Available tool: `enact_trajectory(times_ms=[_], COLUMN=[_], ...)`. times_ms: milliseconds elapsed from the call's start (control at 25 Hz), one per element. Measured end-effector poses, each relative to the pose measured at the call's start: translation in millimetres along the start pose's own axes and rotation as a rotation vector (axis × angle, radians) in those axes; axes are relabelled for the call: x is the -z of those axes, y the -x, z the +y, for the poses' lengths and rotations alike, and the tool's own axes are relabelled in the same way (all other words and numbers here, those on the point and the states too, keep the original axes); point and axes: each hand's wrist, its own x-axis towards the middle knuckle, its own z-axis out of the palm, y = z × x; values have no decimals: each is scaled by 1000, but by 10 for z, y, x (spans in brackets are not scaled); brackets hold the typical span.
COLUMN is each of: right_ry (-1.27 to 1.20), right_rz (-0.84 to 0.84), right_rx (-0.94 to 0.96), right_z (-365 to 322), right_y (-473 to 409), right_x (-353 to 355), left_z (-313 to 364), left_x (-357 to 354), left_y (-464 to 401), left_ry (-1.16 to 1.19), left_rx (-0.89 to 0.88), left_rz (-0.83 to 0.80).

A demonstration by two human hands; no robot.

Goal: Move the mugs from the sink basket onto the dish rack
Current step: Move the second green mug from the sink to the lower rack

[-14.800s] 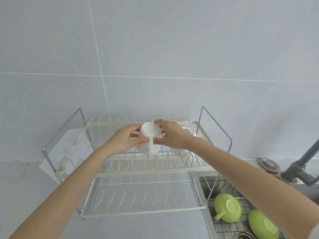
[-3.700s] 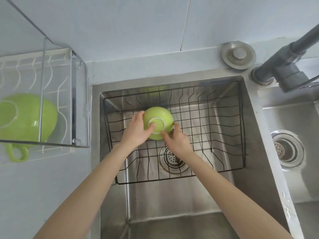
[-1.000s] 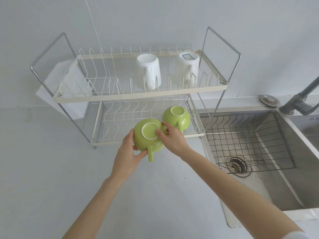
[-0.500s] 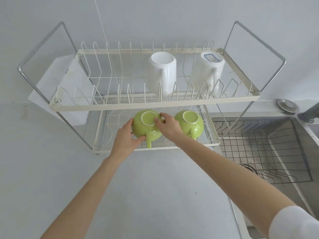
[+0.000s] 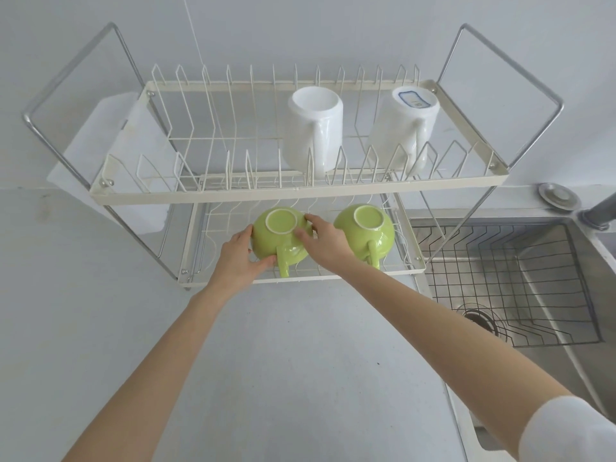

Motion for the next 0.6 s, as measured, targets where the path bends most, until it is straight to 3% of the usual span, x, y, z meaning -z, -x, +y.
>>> enact_trajectory(times_ms=[160, 280, 440, 600], right_ry=[229, 337, 508, 471], right_rz=[65, 188, 195, 176], right_rx=[259, 393, 274, 169], right_z=[149, 295, 509, 673], right_y=[147, 221, 198, 197], right_x=[134, 292, 477, 557], left_z=[-20, 30, 166, 251], left_x=[75, 114, 62, -59], left_y=[-43, -47, -70, -61], left_ry=[-146, -140, -57, -41], left_rx=[-4, -41, -106, -106], left_rz=[-46, 33, 55, 38])
